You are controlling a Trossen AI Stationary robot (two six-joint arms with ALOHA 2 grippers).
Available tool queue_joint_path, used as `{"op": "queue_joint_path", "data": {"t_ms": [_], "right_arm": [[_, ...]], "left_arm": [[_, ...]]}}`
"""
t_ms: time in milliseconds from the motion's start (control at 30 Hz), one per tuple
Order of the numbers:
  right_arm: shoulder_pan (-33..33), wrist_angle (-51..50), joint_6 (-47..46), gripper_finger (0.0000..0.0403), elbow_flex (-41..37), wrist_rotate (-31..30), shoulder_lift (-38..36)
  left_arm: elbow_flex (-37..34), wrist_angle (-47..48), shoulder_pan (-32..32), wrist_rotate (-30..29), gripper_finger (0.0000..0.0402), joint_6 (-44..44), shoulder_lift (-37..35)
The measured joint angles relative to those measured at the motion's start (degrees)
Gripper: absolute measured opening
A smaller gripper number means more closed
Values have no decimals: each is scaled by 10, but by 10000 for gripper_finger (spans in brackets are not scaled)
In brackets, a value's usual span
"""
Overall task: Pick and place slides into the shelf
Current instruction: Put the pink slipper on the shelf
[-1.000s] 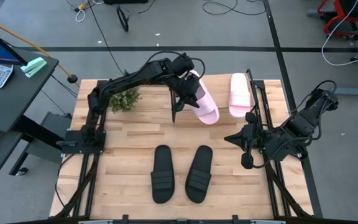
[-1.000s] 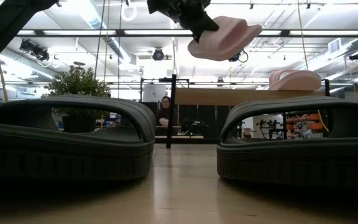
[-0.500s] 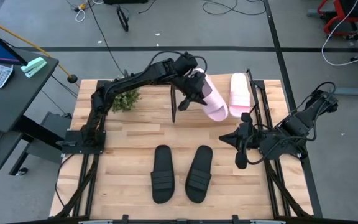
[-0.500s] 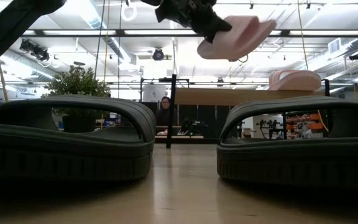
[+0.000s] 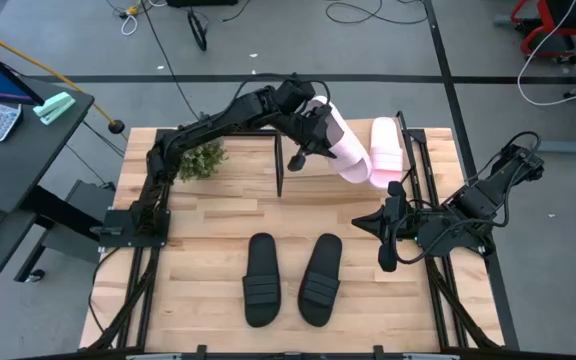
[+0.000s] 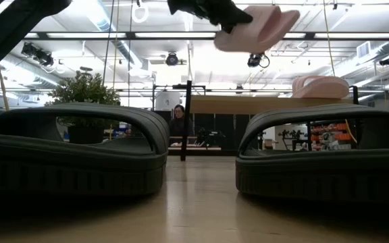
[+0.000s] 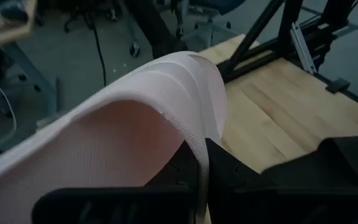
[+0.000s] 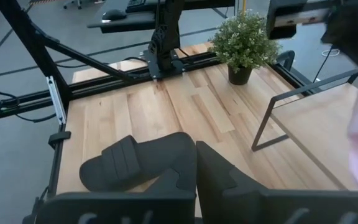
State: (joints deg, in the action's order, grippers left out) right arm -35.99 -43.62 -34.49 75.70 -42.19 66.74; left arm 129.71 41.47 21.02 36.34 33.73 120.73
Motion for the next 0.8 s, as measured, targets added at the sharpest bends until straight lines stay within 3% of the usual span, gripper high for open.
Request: {"op": "queue_joint_path", "data": {"t_ms": [100, 300, 467, 800], "right_arm": [[3, 0, 0, 2, 0, 0, 0], [10, 7, 0, 3, 0, 1, 0], [10, 8, 0, 4, 0, 2, 0], [10, 6, -2, 4, 0, 2, 0]], "left_arm": [[54, 48, 0, 1, 11, 13, 34], [53, 39, 9, -43, 11, 12, 57], [51, 15, 29, -36, 11, 12, 58], [53, 5, 38, 60, 11, -16, 60]]}}
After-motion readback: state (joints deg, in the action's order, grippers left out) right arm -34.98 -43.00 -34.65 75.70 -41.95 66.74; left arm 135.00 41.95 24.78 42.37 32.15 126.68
